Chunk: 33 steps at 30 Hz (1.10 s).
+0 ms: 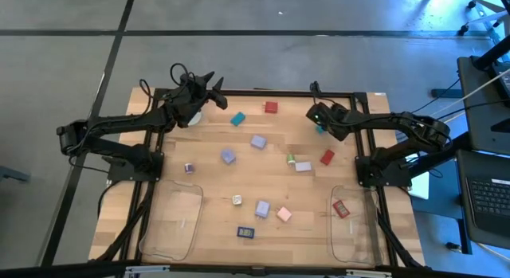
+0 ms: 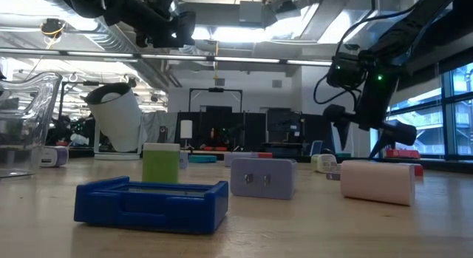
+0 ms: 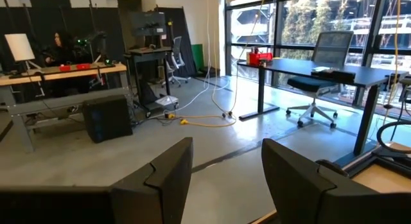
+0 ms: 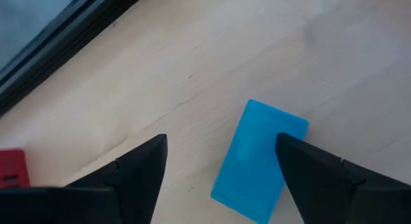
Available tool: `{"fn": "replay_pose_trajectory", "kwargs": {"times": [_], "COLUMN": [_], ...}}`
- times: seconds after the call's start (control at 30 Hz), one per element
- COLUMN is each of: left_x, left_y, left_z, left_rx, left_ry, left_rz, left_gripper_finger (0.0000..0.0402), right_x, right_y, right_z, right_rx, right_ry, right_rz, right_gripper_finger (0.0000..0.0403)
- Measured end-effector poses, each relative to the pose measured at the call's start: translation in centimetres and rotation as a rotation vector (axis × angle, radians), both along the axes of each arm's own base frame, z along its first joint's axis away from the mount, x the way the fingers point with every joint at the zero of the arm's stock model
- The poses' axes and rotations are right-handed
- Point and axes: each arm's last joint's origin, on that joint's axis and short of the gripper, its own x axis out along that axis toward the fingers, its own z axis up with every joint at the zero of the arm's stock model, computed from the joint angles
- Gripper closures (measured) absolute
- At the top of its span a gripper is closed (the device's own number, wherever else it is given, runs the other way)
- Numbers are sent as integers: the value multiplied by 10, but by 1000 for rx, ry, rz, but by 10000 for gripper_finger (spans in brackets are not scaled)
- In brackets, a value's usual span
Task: Pick & Place Office items
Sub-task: Put the right light blue timer into the right transparent bin
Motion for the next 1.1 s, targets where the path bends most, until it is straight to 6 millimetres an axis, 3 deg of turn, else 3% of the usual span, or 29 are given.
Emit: {"fn": "replay_pose_trajectory", "kwargs": {"times": [0.27, 0.43, 0.77, 0.93, 1.1], "left_x": [0, 0, 0, 0, 0], "left_y": [0, 0, 0, 0, 0], "left_z": [-1, -3, -5, -5, -5], "left_rx": [-3, -16, -22, -21, -22], "left_ry": [7, 34, 46, 45, 47], "left_rz": [0, 0, 0, 0, 0], "left_gripper_finger": [219, 219, 219, 219, 219], "right_x": [8, 3, 4, 14, 15], "right_y": [-3, 3, 2, -6, -9], "right_z": [17, 22, -9, -18, -25], "right_rx": [63, 133, 134, 54, 94], "right_ry": [47, 105, 59, 65, 148], "right_rz": [102, 17, -193, -154, -85], "right_gripper_finger": [108, 112, 116, 116, 118]}}
